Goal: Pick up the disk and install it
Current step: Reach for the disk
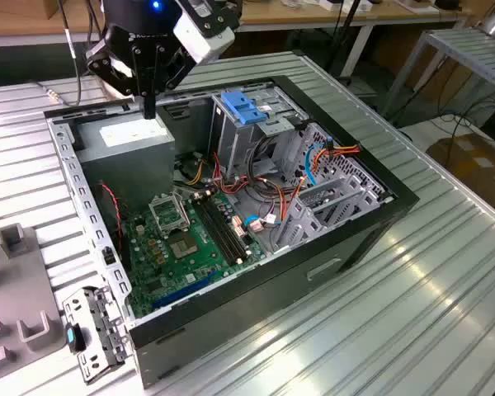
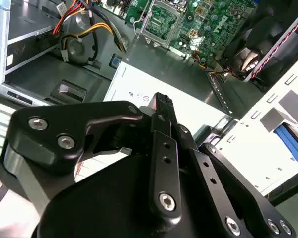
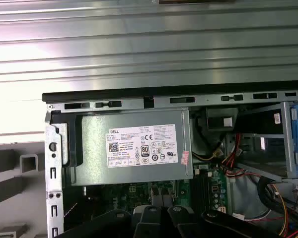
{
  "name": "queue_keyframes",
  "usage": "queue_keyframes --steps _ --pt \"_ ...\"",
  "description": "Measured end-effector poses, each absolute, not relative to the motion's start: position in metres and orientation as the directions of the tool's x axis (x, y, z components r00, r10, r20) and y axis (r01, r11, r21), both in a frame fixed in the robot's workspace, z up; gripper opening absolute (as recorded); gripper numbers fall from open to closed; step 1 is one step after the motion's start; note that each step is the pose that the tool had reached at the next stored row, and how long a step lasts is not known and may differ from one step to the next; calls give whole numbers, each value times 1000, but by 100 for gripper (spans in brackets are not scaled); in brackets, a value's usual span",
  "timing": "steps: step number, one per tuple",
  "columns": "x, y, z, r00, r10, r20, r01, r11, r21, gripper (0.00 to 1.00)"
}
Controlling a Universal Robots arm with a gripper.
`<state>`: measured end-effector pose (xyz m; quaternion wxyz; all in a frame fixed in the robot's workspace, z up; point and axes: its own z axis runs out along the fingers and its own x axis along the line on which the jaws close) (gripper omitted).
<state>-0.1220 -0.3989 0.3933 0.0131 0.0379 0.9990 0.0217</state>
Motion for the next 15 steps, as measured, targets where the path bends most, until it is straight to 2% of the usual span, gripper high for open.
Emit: queue_keyframes --steps 15 --pt "-131 -399 393 -997 76 -24 75 996 44 11"
